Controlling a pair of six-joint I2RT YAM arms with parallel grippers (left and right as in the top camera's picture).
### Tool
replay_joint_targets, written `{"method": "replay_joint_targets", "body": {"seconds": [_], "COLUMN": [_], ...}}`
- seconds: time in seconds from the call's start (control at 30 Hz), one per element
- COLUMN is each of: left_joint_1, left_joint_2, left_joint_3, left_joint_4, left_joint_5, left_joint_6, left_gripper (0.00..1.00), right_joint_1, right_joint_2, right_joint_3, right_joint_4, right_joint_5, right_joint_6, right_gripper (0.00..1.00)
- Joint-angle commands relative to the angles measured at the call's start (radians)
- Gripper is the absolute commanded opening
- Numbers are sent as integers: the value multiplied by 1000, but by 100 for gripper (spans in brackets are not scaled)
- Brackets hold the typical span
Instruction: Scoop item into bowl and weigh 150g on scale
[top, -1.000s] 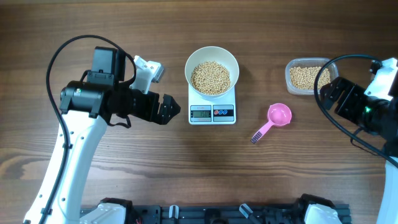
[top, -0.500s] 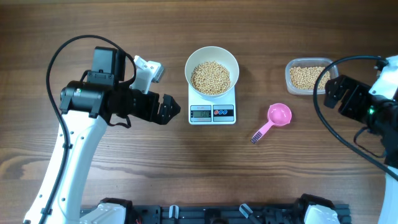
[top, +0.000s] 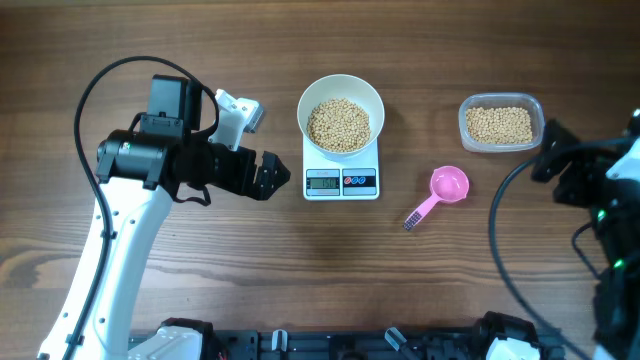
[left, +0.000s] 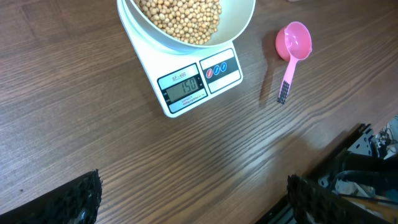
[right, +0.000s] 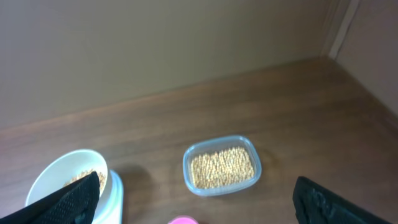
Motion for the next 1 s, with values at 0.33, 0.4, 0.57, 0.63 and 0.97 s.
{"method": "replay_joint_targets", "body": {"seconds": [0.33, 0.4, 0.57, 0.63, 0.97], "left_joint_1": [-5, -5, -5, -5, -5], "left_joint_2": [-17, -17, -17, -17, -17], "left_joint_3": [5, 5, 5, 5, 5], "left_joint_4": [0, 0, 0, 0, 0], "left_joint_5": [19, 19, 19, 19, 19], "left_joint_6": [20, 20, 20, 20, 20], "left_gripper": [100, 100, 100, 100, 100], "right_joint_1": [61, 79, 143, 163, 179], "right_joint_2": [-416, -446, -517, -538, -655], "right_joint_3": [-686, -737, -845, -875, -1019], "right_joint_4": [541, 578, 650, 674, 759], "right_joint_5": [-56, -55, 11, 43, 85], "right_joint_6": [-14, -14, -14, -14, -14], "right_gripper": [100, 100, 100, 100, 100]}}
